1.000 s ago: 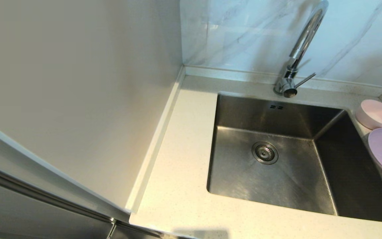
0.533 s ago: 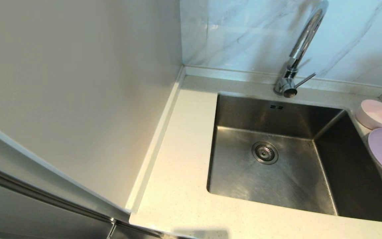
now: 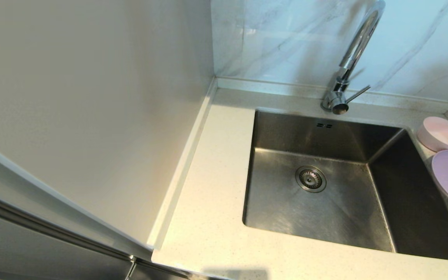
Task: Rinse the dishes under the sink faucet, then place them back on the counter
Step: Turn on the faucet
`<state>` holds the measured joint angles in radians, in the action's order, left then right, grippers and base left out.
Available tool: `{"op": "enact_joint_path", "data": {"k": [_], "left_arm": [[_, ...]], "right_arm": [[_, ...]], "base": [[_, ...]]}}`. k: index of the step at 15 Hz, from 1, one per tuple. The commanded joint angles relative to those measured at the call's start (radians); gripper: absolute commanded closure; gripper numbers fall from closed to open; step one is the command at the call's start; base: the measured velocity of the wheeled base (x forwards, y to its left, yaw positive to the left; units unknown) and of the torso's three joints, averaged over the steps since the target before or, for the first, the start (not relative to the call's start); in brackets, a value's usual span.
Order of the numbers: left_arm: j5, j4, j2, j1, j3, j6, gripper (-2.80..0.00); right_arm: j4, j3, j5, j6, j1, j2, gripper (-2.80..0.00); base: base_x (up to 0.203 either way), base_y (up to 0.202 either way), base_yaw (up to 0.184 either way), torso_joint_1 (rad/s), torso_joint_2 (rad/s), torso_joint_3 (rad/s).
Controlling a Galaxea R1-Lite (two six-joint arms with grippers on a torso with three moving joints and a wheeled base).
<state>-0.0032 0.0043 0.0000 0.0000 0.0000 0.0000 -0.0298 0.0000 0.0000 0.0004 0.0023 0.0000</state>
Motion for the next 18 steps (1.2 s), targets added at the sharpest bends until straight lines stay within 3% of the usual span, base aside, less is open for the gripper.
{"op": "enact_joint_path", "data": {"k": [1, 18], "left_arm": [[0.0, 0.0, 0.0, 0.0, 0.0, 0.0, 0.0], [0.0, 0.0, 0.0, 0.0, 0.0, 0.0, 0.0]], "right_arm": [[0.0, 0.008, 0.0, 0.0, 0.001, 0.002, 0.0], [-0.009, 0.005, -0.002, -0.003, -0.001, 0.002, 0.0]], "base": [[0.0, 0.0, 0.0, 0.0, 0.0, 0.0], [0.0, 0.0, 0.0, 0.0, 0.0, 0.0]]}}
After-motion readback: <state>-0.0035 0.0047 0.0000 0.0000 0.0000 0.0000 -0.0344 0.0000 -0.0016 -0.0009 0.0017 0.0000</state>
